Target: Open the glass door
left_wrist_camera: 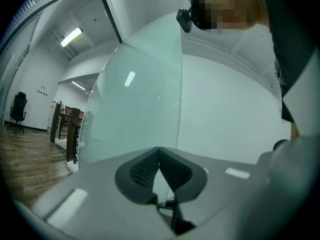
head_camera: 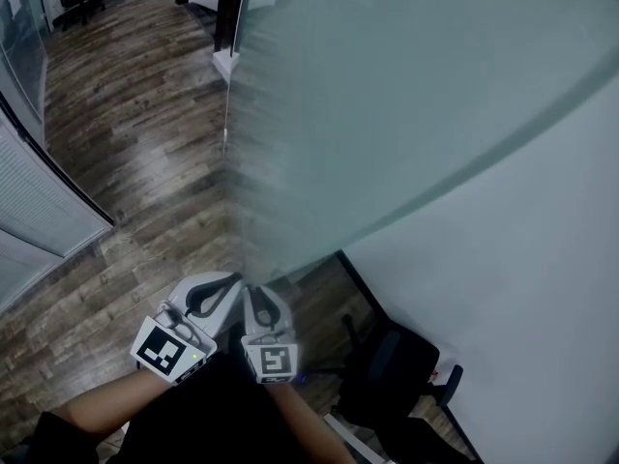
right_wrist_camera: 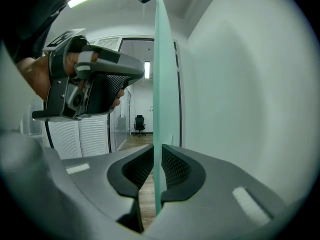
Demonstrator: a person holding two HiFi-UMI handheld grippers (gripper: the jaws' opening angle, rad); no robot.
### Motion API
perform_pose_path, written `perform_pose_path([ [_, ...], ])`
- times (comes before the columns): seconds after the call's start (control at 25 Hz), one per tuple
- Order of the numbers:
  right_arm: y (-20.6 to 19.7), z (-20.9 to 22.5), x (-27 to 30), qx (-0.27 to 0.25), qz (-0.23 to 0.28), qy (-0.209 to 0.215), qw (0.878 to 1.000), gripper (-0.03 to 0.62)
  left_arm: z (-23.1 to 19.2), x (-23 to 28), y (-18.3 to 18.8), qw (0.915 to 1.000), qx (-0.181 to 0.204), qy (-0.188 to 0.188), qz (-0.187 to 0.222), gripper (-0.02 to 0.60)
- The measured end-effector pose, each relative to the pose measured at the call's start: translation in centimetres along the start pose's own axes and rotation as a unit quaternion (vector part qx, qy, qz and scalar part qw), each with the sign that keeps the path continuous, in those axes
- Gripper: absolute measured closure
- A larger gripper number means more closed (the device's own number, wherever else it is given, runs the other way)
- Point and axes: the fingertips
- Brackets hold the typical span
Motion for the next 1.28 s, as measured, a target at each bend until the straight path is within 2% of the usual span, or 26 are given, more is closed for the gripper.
perform_pose_path([
  [0.2, 0.3, 1.6, -0.5, 0.000, -0.007, -0.004, 1.000, 0.545, -0.7, 0.8, -0.6, 0.9999, -0.007, 0.007, -0.012, 0.581],
  [0.44, -0.1, 3.6, -1.2, 0.014, -0.009, -0.021, 1.000, 0.549, -1.3, 1.6, -0.6, 0.9997, 0.005, 0.014, -0.019, 0.581],
  [0.68, 0.5, 5.4, -1.6, 0.011, 0.005, -0.033, 0.999, 0.549, -0.9, 2.6, -1.6, 0.9994, -0.009, 0.011, -0.031, 0.581],
  [0.8, 0.6, 6.4, -1.7, 0.020, 0.007, -0.046, 0.999, 0.549, 0.0, 3.4, -2.1, 0.9994, -0.009, -0.001, -0.034, 0.580],
  [0.92, 0.6, 7.4, -1.7, 0.020, 0.011, -0.051, 0.998, 0.549, 1.8, 4.5, -2.3, 0.9990, 0.008, -0.035, -0.025, 0.580],
  [1.04, -0.2, 8.3, -1.7, 0.022, 0.010, -0.057, 0.998, 0.550, 3.2, 5.0, -3.7, 0.9980, 0.002, -0.056, -0.027, 0.580],
  [1.28, -0.5, 8.5, -2.6, 0.023, -0.009, -0.066, 0.998, 0.549, 4.0, 4.6, -4.8, 0.9976, -0.022, -0.057, -0.033, 0.581],
])
Point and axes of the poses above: the fingertips, and each gripper's own axes: x forward along the fingers, z to its right, y out of its top, and after that the axes turned 1 degree about x, right-handed
